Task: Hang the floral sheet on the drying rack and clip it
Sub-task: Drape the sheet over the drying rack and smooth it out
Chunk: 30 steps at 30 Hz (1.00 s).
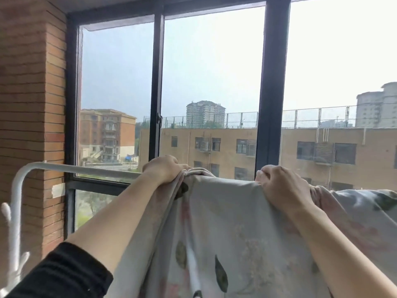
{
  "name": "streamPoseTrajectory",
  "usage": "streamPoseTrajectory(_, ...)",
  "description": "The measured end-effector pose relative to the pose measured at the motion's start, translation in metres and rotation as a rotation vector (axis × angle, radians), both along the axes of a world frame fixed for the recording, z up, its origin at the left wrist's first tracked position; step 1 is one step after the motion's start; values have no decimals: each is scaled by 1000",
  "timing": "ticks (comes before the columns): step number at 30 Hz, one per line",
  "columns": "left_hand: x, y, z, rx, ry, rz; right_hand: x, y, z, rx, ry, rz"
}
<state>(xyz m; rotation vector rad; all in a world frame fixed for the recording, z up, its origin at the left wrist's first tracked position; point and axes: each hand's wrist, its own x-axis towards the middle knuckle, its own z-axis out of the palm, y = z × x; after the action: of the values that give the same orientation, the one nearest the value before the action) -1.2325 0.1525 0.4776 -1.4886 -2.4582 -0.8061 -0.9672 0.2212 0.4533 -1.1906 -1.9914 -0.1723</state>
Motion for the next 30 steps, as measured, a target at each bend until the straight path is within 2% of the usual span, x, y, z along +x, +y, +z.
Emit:
streamPoseTrajectory(5,-7,-11,-1,-6,30,22,-43,-36,1,94,37,275)
streamPoseTrajectory(8,-7,-14,-1,13,7,9,-77,-55,0,80,16,383)
streamPoseTrajectory(12,-3,-17,-8,87,101,31,-100,-57,-21,213,-148,229)
streamPoseTrajectory(15,1,-24,-23,391,112,-55,-99,-53,-23,237,-137,205)
streamPoseTrajectory(18,3,-42,-58,758,-14,-261,-98,-48,-22,231,-172,176)
streamPoseTrajectory(20,1,-59,-86,858,-61,-236,-98,-48,-24,227,-158,172)
streamPoseTrajectory(23,1,-79,-119,711,-36,-209,-103,-52,-25,232,-148,175)
streamPoseTrajectory(26,9,-88,-131,579,-226,-241,-107,-56,-22,229,-165,175)
streamPoseTrajectory(30,2,-91,-134,523,-404,-140,-104,-58,-23,238,-144,195)
